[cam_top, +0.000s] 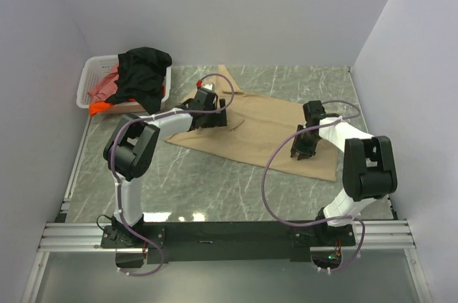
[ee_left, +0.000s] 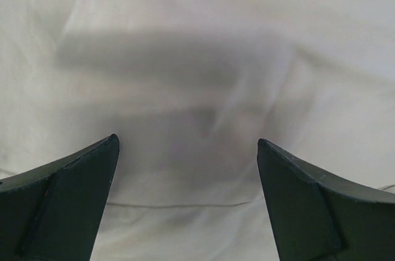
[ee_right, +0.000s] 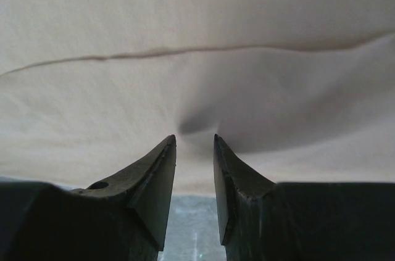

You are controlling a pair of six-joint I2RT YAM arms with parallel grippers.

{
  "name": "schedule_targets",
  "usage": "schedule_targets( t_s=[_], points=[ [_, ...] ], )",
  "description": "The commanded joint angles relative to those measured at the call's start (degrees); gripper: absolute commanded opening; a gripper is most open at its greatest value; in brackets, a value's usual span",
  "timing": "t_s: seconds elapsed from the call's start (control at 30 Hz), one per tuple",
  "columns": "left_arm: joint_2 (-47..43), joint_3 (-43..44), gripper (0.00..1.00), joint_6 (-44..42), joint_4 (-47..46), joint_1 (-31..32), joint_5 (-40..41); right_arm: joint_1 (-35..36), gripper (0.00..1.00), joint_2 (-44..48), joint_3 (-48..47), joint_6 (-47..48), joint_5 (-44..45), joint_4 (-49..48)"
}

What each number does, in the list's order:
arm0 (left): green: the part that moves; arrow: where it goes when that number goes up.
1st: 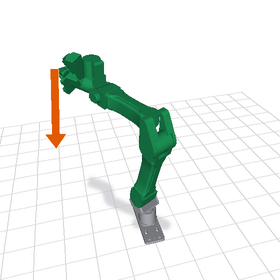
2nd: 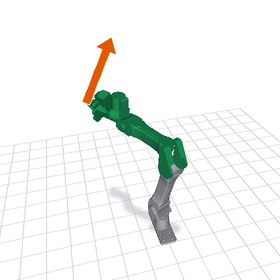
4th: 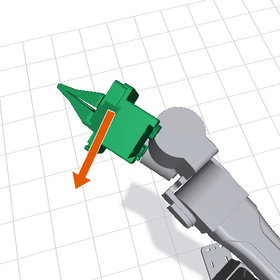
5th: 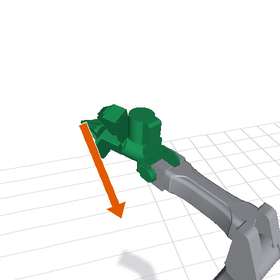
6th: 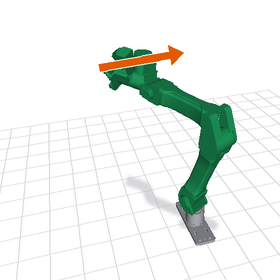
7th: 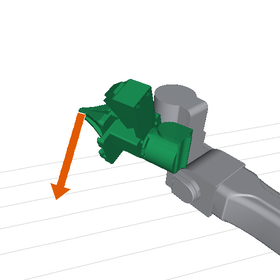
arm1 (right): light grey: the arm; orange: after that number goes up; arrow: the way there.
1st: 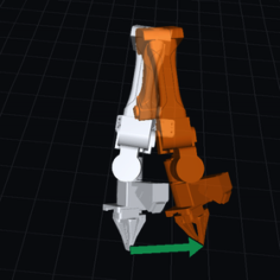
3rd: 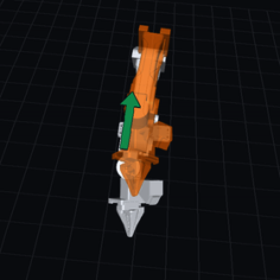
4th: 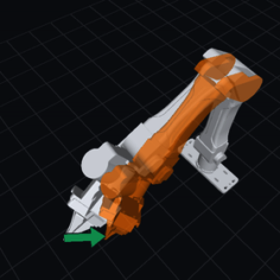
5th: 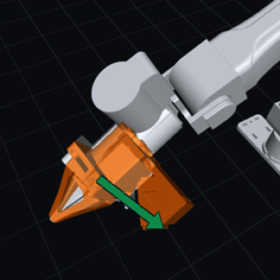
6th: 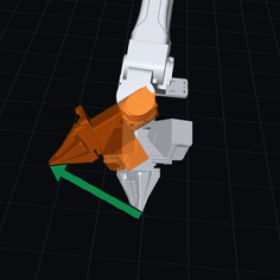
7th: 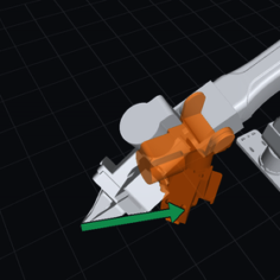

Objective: Fold and stack the t-shirts
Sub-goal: Fold the tshirt

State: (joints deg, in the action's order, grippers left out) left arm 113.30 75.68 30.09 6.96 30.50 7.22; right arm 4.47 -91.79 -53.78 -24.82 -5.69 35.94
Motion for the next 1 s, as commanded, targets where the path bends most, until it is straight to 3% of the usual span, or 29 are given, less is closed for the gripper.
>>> schedule_targets(
  t_s=[0.0, 0.53, 0.97],
  points=[
    [-1.84, -4.03, 0.99, 3.22, -1.77, -0.35, -1.69, 1.42, 0.38, -3.21, -0.37, 0.65, -0.20, -3.77],
    [-13.09, -23.29, 0.99, 7.26, -3.71, 0.79, 0.77, 4.76, 0.38, -1.47, 6.31, -1.28, -0.98, -1.32],
    [-23.12, -38.41, 0.99, 17.02, -3.27, 4.74, 2.62, 5.37, 0.38, 4.69, 12.38, -1.46, -2.04, 1.67]
  ],
)
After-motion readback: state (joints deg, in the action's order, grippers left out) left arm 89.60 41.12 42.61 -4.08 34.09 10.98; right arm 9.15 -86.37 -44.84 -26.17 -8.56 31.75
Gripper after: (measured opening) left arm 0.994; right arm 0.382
